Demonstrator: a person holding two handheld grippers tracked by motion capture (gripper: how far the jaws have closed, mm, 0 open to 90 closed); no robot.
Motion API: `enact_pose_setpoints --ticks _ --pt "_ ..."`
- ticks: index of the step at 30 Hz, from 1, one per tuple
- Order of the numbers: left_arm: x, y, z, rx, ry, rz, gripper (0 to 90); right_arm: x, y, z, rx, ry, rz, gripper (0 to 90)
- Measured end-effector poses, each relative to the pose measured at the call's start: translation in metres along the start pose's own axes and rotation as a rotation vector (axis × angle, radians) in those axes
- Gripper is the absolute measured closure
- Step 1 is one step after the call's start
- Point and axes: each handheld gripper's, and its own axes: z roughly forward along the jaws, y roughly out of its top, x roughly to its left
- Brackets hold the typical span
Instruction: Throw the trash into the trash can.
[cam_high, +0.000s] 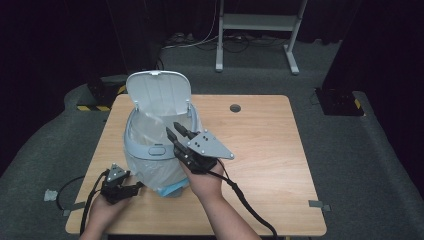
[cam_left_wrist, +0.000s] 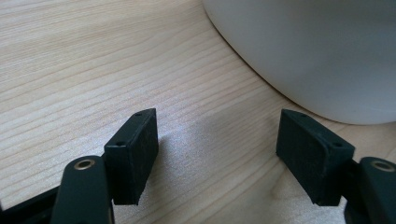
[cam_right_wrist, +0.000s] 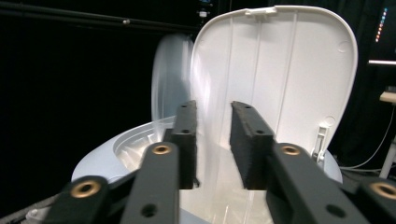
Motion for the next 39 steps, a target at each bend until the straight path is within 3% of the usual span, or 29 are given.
enact_pose_setpoints --ticks 9,15,19,27,34,39 --pt "0.000 0.000 0.000 -0.001 -0.001 -0.001 29.5 -0.009 0.000 -0.016 -0.007 -0.039 -0.019 70.8" --pt "0.000 0.000 0.000 -0.002 -0.001 0.000 30.3 -0.020 -0.016 -0.038 0.023 -0.123 -0.087 70.8" --pt "0.000 0.000 0.000 -0.004 0.000 0.002 32.1 -0.031 -0.034 -0.052 0.051 -0.178 -0.109 70.2" --pt "-0.002 -0.002 -0.005 -0.013 0.020 0.019 40.5 -0.052 -0.080 -0.070 0.144 -0.241 -0.074 66.9" --pt "0.006 0.002 -0.010 -0.024 0.026 -0.024 46.0 -0.061 -0.120 -0.069 0.244 -0.241 -0.056 64.5" --pt "0.017 0.018 -0.018 -0.084 0.052 -0.075 54.5 -0.068 -0.138 -0.058 0.312 -0.235 -0.037 63.7"
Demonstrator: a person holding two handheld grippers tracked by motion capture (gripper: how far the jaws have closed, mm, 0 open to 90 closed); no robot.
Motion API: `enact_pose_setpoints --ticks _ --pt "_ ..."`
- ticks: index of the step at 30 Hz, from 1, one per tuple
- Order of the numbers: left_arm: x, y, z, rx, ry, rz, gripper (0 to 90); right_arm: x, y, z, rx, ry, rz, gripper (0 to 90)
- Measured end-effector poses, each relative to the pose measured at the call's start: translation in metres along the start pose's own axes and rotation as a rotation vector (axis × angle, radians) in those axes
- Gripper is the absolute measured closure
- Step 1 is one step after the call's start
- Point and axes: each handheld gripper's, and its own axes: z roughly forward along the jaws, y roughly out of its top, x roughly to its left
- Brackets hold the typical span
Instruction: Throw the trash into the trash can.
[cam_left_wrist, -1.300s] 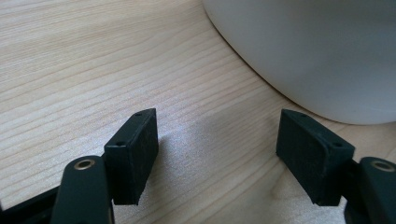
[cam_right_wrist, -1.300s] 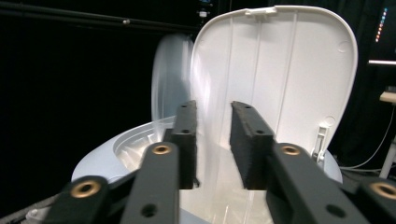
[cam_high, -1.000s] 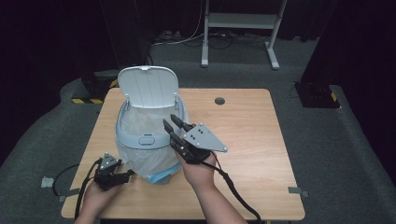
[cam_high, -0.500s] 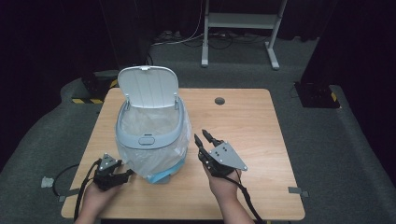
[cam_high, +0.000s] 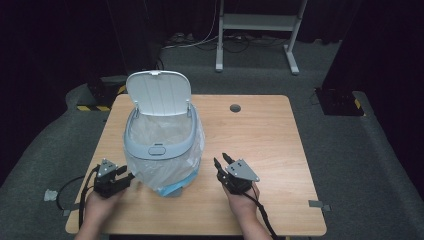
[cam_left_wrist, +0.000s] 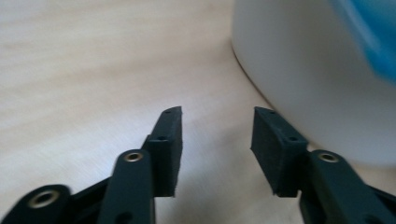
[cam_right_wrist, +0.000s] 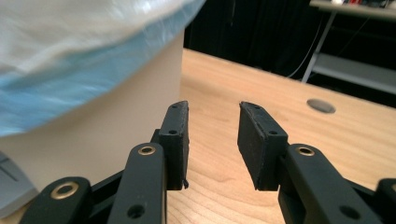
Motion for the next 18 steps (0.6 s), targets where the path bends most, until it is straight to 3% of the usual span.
enact_pose_setpoints --ticks 3,5,7,12,15,18 --pt "0.005 0.012 -0.003 -0.029 0.004 -0.011 61.1 -0.001 0.000 0.012 0.019 0.010 0.019 63.6" --pt "0.004 0.021 -0.004 -0.054 0.000 0.010 74.4 0.000 0.003 0.021 0.023 0.006 0.008 63.7" --pt "0.001 0.031 -0.004 -0.076 0.027 0.026 75.1 0.000 0.007 0.029 0.023 0.004 0.021 63.7" --pt "-0.007 0.050 0.000 -0.119 0.045 0.043 81.6 0.003 0.019 0.044 0.012 -0.001 0.027 64.0" --pt "-0.011 0.057 0.005 -0.150 0.032 0.018 84.5 0.005 0.024 0.051 0.008 -0.002 0.015 64.3" --pt "-0.018 0.063 0.010 -0.165 0.015 0.021 85.8 0.006 0.027 0.054 0.003 0.000 0.015 64.4"
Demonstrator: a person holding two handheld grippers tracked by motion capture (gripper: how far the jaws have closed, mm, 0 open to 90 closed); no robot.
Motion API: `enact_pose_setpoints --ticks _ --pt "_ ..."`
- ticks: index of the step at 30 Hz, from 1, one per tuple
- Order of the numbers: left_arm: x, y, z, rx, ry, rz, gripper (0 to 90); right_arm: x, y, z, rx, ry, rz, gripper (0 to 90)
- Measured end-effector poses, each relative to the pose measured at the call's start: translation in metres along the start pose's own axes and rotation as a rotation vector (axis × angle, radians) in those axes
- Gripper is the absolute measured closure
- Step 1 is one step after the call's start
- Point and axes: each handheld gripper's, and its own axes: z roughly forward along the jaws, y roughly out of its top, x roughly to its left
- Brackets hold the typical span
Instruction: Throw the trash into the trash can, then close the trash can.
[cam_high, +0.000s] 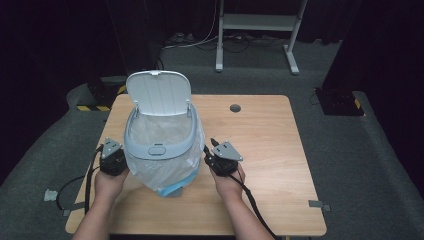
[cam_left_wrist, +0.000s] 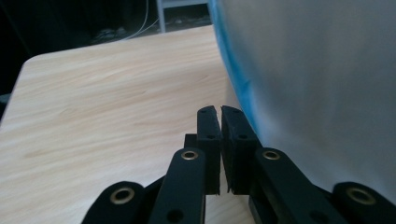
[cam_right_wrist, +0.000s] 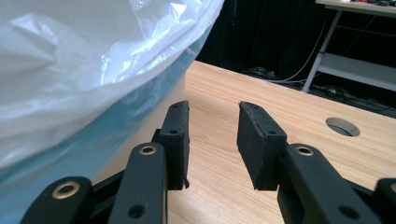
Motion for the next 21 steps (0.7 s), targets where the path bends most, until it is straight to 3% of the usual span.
enact_pose_setpoints --ticks 6,12,17,21 --pt "-0.008 0.004 0.007 -0.011 -0.027 -0.030 89.5 0.002 0.001 0.001 -0.001 0.008 -0.002 64.3" --pt "-0.027 0.005 0.010 -0.009 -0.055 0.007 89.5 -0.001 0.000 -0.006 0.000 0.006 -0.012 63.8" --pt "-0.039 0.006 0.015 -0.014 -0.084 -0.014 89.5 -0.009 -0.002 -0.018 -0.006 -0.016 -0.013 63.5" --pt "-0.053 0.005 0.016 -0.019 -0.104 -0.004 89.5 -0.018 -0.005 -0.029 -0.011 -0.033 -0.014 63.6"
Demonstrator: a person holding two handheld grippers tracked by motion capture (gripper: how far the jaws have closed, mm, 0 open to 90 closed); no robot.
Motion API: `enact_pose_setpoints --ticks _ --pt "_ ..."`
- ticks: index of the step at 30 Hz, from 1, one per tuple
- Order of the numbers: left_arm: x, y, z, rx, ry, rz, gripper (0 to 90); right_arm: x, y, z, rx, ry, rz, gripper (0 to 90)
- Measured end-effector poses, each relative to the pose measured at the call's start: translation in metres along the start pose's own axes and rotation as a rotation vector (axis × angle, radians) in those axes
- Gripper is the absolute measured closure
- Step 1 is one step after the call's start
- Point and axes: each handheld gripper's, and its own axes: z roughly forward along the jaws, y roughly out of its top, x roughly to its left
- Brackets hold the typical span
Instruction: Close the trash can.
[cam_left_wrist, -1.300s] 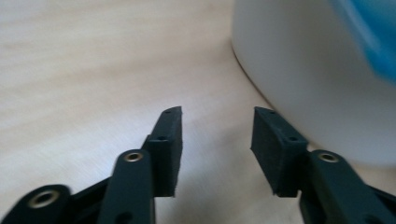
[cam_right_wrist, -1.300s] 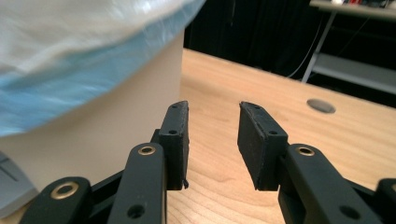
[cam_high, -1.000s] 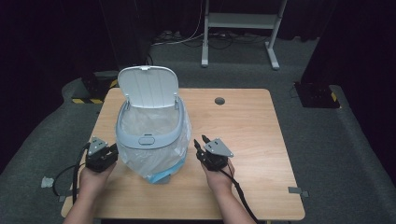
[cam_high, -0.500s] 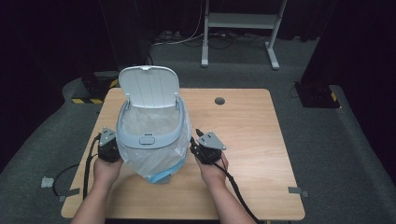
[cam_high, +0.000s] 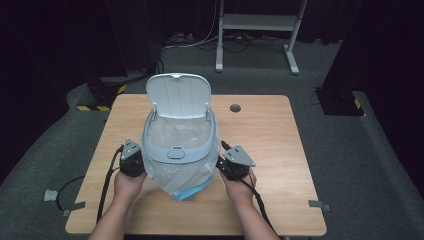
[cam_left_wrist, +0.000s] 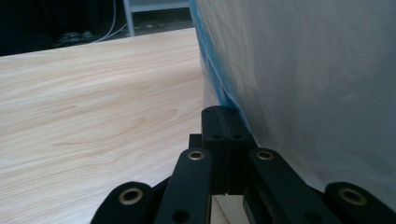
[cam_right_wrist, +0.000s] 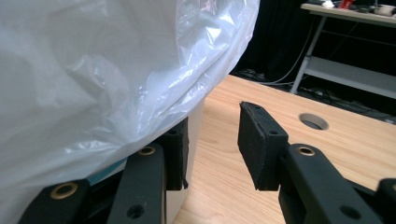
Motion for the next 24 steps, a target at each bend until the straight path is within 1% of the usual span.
enact_pose_setpoints --ticks 3,6,10,13,15,16,17,18,19,24 --pt "-0.011 -0.001 0.000 -0.001 -0.008 0.021 89.4 -0.007 -0.003 -0.007 -0.004 -0.020 -0.004 63.6" --pt "-0.019 -0.001 0.003 -0.003 -0.020 0.030 89.4 -0.013 -0.006 -0.013 -0.005 -0.035 0.009 64.0" --pt "-0.024 0.000 0.006 -0.007 -0.028 0.022 89.4 -0.017 -0.009 -0.019 -0.008 -0.048 0.021 64.6" --pt "-0.024 0.000 0.007 -0.005 -0.027 0.029 88.4 -0.019 -0.010 -0.021 -0.011 -0.049 0.031 63.9" --pt "-0.022 0.001 0.007 -0.002 -0.022 0.037 83.3 -0.020 -0.010 -0.023 -0.013 -0.052 0.028 63.5" --pt "-0.021 0.001 0.005 -0.003 -0.005 0.055 80.6 -0.021 -0.009 -0.025 -0.019 -0.053 0.029 63.6" --pt "-0.021 0.002 0.003 -0.007 0.006 0.065 80.1 -0.022 -0.008 -0.026 -0.022 -0.058 0.034 64.1" --pt "-0.020 0.003 0.001 -0.013 0.005 0.067 79.3 -0.023 -0.007 -0.028 -0.026 -0.064 0.035 65.1" --pt "-0.019 0.003 -0.001 -0.019 0.004 0.062 78.2 -0.025 -0.006 -0.030 -0.033 -0.068 0.034 66.0" --pt "-0.012 0.006 -0.012 -0.031 0.018 0.059 74.3 -0.035 -0.001 -0.043 -0.053 -0.084 0.042 66.6"
